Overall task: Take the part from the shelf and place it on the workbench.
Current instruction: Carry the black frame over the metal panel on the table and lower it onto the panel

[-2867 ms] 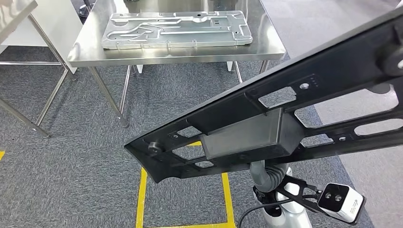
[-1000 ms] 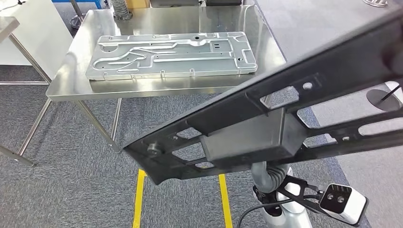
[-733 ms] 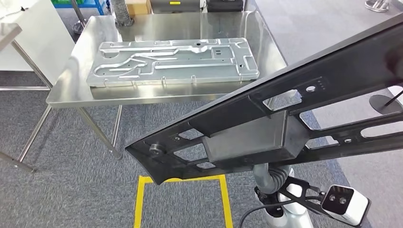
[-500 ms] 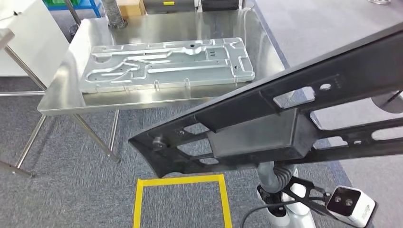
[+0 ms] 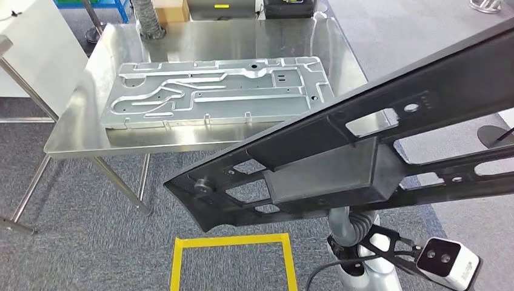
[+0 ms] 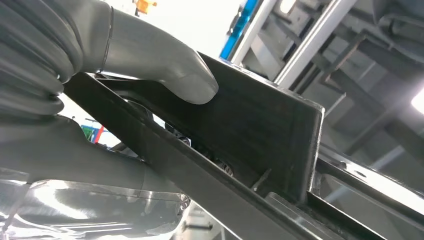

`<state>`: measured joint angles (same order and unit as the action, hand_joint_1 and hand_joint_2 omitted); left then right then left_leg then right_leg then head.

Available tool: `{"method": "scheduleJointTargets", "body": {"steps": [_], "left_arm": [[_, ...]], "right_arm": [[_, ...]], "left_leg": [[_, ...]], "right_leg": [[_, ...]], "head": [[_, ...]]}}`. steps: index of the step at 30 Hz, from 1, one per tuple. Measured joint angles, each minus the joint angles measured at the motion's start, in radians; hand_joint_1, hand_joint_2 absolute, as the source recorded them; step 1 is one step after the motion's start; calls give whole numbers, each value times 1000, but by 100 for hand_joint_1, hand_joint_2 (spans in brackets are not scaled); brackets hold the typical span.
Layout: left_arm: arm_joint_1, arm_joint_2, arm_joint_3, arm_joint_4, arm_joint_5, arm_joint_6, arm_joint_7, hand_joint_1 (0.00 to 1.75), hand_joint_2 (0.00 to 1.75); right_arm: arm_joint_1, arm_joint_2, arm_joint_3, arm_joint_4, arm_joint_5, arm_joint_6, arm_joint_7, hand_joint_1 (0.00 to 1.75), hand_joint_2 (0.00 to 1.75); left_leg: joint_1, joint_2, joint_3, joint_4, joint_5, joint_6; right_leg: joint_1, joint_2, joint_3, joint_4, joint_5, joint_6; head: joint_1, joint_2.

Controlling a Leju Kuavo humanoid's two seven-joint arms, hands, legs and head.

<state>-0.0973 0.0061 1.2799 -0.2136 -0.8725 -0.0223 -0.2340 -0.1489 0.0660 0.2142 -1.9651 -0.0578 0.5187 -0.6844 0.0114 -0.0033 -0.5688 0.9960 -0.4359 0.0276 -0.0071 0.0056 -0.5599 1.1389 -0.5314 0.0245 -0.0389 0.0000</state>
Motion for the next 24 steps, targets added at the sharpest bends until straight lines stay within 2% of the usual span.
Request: {"method": "scheduleJointTargets", "body": {"steps": [2,3,4,5,6,8,9,10,12,13,15,16,17,18,19,20,21,23,24], "left_arm": [[-1,0,0,0,1,1,-1,0,175],[-1,0,0,0,1,1,-1,0,175],[0,0,0,0,2,2,-1,0,175],[0,0,0,0,2,3,-1,0,175],[0,-1,0,0,2,4,-1,0,175],[1,-3,0,0,1,4,-1,0,175],[0,-3,0,0,0,5,0,0,175],[-1,-3,0,0,0,5,0,0,175],[-5,-3,0,0,0,6,0,0,175],[-7,-2,0,0,-1,6,0,0,175],[-10,-2,0,-1,-3,7,0,0,175],[-10,-2,0,-1,-5,7,0,0,175],[-8,-2,0,-1,-6,8,1,0,175],[-6,-1,0,-1,-6,8,1,0,175],[-4,-1,0,-1,-7,8,1,0,175],[-2,-1,0,-1,-7,8,1,0,175],[-1,-1,0,-1,-7,8,1,0,175],[1,-1,0,-1,-7,8,1,0,175],[2,-1,0,-1,-7,7,1,0,175]], "right_arm": [[-4,1,-1,3,-8,2,0,175,175],[-4,1,-1,5,-15,5,0,175,175],[-5,1,-2,8,-23,8,0,175,175],[-5,1,-4,10,-30,12,0,175,175],[-7,1,-5,12,-35,15,0,175,175],[-10,1,-8,15,-37,17,0,175,175],[-10,2,-10,16,-34,14,0,175,175],[-11,2,-11,17,-30,9,0,175,175],[-12,5,-14,16,-23,1,0,175,175],[-14,6,-15,16,-22,-2,0,175,175],[-17,10,-16,15,-21,-3,0,175,175],[-17,12,-16,15,-19,-4,0,175,175],[-17,13,-16,15,-18,-6,0,175,175],[-17,14,-16,15,-16,-8,0,175,175],[-17,14,-16,15,-15,-9,0,175,175],[-17,15,-16,15,-15,-11,0,175,175],[-17,15,-17,15,-15,-13,0,175,175],[-16,16,-17,15,-15,-14,0,175,175],[-15,16,-17,16,-16,-14,0,175,175]], "left_leg": [[-1,2,16,0,-15,4],[-1,3,26,0,-24,5],[-1,5,38,0,-34,4],[-2,8,53,0,-46,3],[-3,12,70,-1,-59,1],[-7,19,100,-1,-86,-6],[-9,23,109,-3,-98,-12],[-10,26,119,-1,-105,-18],[-11,31,128,9,-106,-32],[-10,28,123,34,-100,-37],[-7,18,71,128,-104,-46],[-5,14,31,189,-123,-49],[-3,12,-12,243,-154,-53],[-2,12,-48,277,-186,-56],[-1,12,-72,284,-207,-57],[-1,12,-82,262,-205,-58],[-1,12,-80,215,-175,-56],[-3,12,-65,94,-57,-48],[-6,13,-59,53,-10,-42]], "right_leg": [[0,0,-93,121,-53,3],[0,0,-128,154,-76,1],[0,-1,-151,159,-85,-2],[1,-3,-154,127,-68,-6],[3,-8,-145,70,-30,-10],[11,-26,-116,-59,82,-20],[14,-31,-107,-94,117,-25],[16,-30,-101,-113,136,-30],[15,-20,-87,-119,129,-41],[12,-17,-76,-124,126,-47],[9,-14,-53,-130,114,-57],[9,-12,-44,-131,105,-60],[9,-9,-35,-131,95,-61],[9,-6,-24,-131,85,-61],[9,-3,-11,-131,73,-61],[9,-1,5,-131,62,-60],[9,1,22,-131,49,-58],[10,2,51,-132,25,-52],[11,4,59,-132,15,-48]], "head": [[0,0],[0,0],[0,0],[0,0],[0,0],[0,0],[0,0],[0,0],[0,0],[0,0],[0,0],[0,0],[0,0],[0,0],[0,0],[0,0],[0,0],[0,0],[0,0]]}}
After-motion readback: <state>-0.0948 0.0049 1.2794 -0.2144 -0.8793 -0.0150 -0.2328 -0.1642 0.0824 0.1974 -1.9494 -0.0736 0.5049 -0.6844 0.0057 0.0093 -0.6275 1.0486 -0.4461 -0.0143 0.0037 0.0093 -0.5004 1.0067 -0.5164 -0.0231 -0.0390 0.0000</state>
